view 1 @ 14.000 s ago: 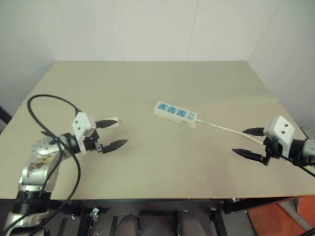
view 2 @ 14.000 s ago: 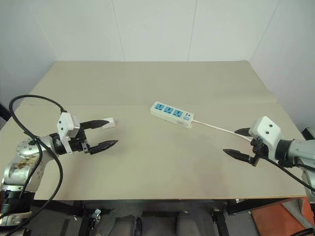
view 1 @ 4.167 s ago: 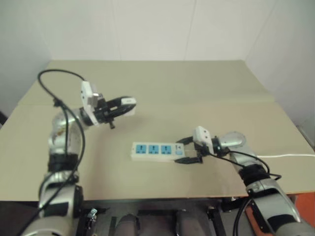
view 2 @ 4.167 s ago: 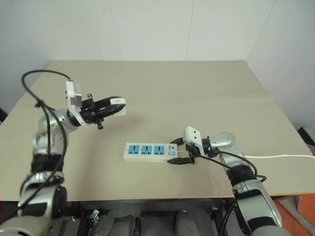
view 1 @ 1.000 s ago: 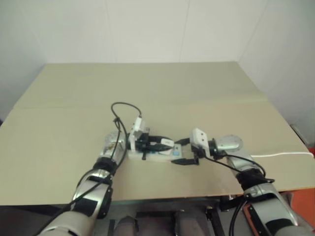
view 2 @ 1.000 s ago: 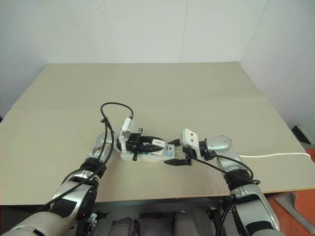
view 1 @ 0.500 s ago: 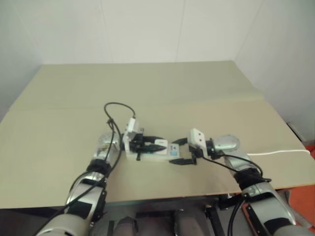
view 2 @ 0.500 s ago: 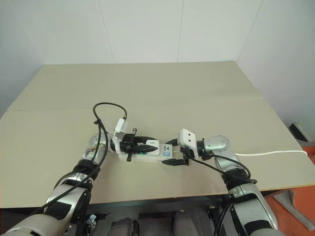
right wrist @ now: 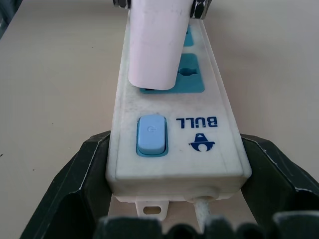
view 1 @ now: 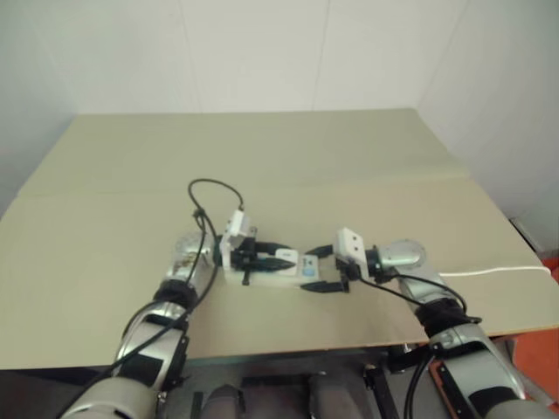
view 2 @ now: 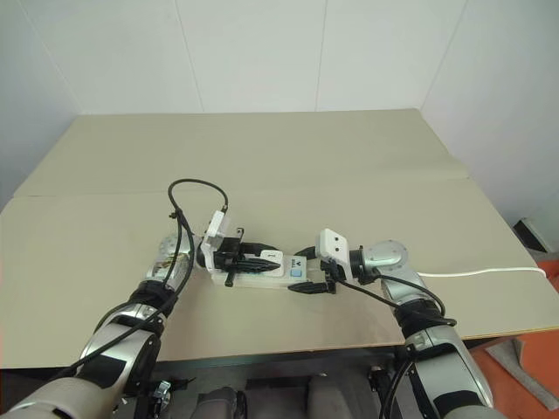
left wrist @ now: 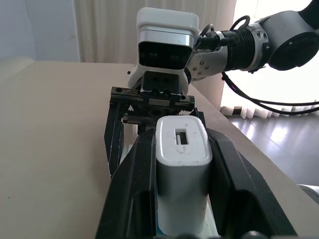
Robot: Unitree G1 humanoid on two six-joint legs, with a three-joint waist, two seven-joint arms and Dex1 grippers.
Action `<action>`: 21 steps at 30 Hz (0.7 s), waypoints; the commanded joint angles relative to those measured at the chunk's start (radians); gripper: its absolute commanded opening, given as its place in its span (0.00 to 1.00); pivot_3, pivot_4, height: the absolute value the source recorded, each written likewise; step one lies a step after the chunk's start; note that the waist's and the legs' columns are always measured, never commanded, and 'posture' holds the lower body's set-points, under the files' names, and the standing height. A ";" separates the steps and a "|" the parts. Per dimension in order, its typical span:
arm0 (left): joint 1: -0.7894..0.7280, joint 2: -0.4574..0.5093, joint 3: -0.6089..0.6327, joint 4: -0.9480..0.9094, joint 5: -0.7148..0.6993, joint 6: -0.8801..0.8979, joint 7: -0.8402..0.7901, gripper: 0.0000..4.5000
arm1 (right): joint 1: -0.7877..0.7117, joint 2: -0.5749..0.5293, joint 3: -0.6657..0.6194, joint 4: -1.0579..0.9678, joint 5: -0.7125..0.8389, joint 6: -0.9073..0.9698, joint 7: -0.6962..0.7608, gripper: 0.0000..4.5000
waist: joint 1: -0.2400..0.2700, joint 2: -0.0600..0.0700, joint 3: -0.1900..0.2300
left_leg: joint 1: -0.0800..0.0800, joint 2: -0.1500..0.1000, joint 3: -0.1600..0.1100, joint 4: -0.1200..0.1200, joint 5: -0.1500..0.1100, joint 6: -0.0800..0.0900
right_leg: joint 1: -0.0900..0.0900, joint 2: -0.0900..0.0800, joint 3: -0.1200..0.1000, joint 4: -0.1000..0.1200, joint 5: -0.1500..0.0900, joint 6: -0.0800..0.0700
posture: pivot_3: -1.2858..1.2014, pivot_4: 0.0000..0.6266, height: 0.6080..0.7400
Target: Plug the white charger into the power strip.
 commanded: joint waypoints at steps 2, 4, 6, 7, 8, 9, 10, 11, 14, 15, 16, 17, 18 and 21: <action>-0.003 0.048 -0.024 0.042 0.046 -0.055 -0.002 0.23 | 0.041 -0.017 0.041 0.022 -0.048 0.007 0.024 0.76 | 0.001 0.000 -0.001 | 0.000 0.000 0.000 0.000 0.000 0.000 | 0.000 0.000 0.000 0.000 0.000 0.000 | 0.52 0.24 1.00; 0.002 0.047 -0.022 0.059 0.052 -0.068 -0.002 0.23 | 0.039 -0.017 0.041 0.022 -0.049 0.008 0.022 0.76 | 0.001 0.000 -0.002 | 0.000 0.000 0.000 0.000 0.000 0.000 | 0.000 0.000 0.000 0.000 0.000 0.000 | 0.52 0.24 1.00; 0.007 0.046 -0.016 0.077 0.057 -0.073 -0.002 0.23 | 0.037 -0.016 0.041 0.020 -0.048 0.012 0.021 0.76 | 0.001 0.000 -0.002 | 0.000 0.000 0.000 0.000 0.000 0.000 | 0.000 0.000 0.000 0.000 0.000 0.000 | 0.52 0.24 1.00; 0.009 0.046 -0.012 0.086 0.060 -0.077 -0.002 0.23 | 0.036 -0.015 0.041 0.019 -0.047 0.014 0.020 0.76 | 0.001 0.001 -0.003 | 0.000 0.000 0.000 0.000 0.000 0.000 | 0.000 0.000 0.000 0.000 0.000 0.000 | 0.52 0.24 1.00; 0.010 0.044 -0.006 0.093 0.060 -0.071 -0.001 0.23 | 0.035 -0.014 0.041 0.020 -0.047 0.015 0.019 0.76 | 0.001 0.001 -0.003 | 0.000 0.000 0.000 0.000 0.000 0.000 | 0.000 0.000 0.000 0.000 0.000 0.000 | 0.52 0.24 1.00; 0.011 0.043 -0.001 0.098 0.059 -0.065 0.001 0.23 | 0.034 -0.013 0.042 0.020 -0.047 0.015 0.018 0.76 | 0.001 0.001 -0.004 | 0.001 0.000 0.000 0.000 0.000 0.000 | 0.000 0.000 0.000 0.000 0.000 0.000 | 0.52 0.24 1.00; 0.012 0.043 0.002 0.102 0.060 -0.062 0.006 0.23 | 0.034 -0.013 0.042 0.020 -0.047 0.015 0.017 0.76 | 0.001 0.001 -0.004 | 0.001 0.000 0.000 0.000 0.000 0.000 | 0.001 0.000 0.000 0.000 -0.001 0.001 | 0.52 0.24 1.00; 0.012 0.043 0.003 0.107 0.063 -0.066 0.008 0.23 | 0.035 -0.013 0.042 0.019 -0.046 0.015 0.017 0.76 | 0.001 0.001 -0.005 | 0.001 0.000 0.000 0.000 0.000 0.000 | 0.001 0.000 0.000 0.000 -0.002 0.002 | 0.52 0.24 1.00; 0.015 0.047 -0.002 0.118 0.076 -0.087 0.009 0.23 | 0.036 -0.013 0.042 0.018 -0.043 0.016 0.017 0.76 | 0.001 0.001 -0.006 | 0.001 0.000 0.000 0.000 0.000 0.000 | 0.001 0.000 0.000 0.000 -0.002 0.003 | 0.52 0.24 1.00; 0.017 0.049 -0.006 0.122 0.082 -0.098 0.010 0.23 | 0.036 -0.012 0.042 0.018 -0.042 0.016 0.017 0.76 | 0.001 0.001 -0.007 | 0.001 0.000 0.000 0.000 0.000 0.000 | 0.001 0.000 0.000 0.000 -0.002 0.003 | 0.52 0.24 1.00; 0.018 0.050 -0.007 0.126 0.084 -0.106 0.009 0.23 | 0.036 -0.012 0.041 0.018 -0.041 0.017 0.017 0.76 | 0.001 0.001 -0.007 | 0.001 0.000 0.000 0.000 0.000 0.000 | 0.001 0.000 0.000 0.000 -0.002 0.003 | 0.52 0.24 1.00; 0.019 0.050 -0.007 0.129 0.085 -0.108 0.012 0.23 | 0.036 -0.012 0.042 0.018 -0.041 0.017 0.016 0.76 | 0.001 0.001 -0.008 | 0.002 0.000 0.000 0.000 0.000 0.000 | 0.001 0.000 0.000 0.000 -0.002 0.003 | 0.52 0.24 1.00; 0.019 0.050 -0.007 0.132 0.085 -0.108 0.014 0.23 | 0.036 -0.013 0.042 0.018 -0.041 0.018 0.016 0.76 | 0.001 0.001 -0.008 | 0.002 0.000 0.000 0.000 0.000 0.000 | 0.001 0.000 0.000 0.000 -0.002 0.003 | 0.52 0.24 1.00; 0.020 0.051 -0.012 0.138 0.089 -0.101 0.017 0.23 | 0.035 -0.014 0.043 0.019 -0.040 0.019 0.016 0.76 | 0.001 0.002 -0.010 | 0.003 0.000 0.000 -0.001 0.000 0.000 | 0.003 0.000 0.000 0.000 -0.003 0.004 | 0.52 0.24 1.00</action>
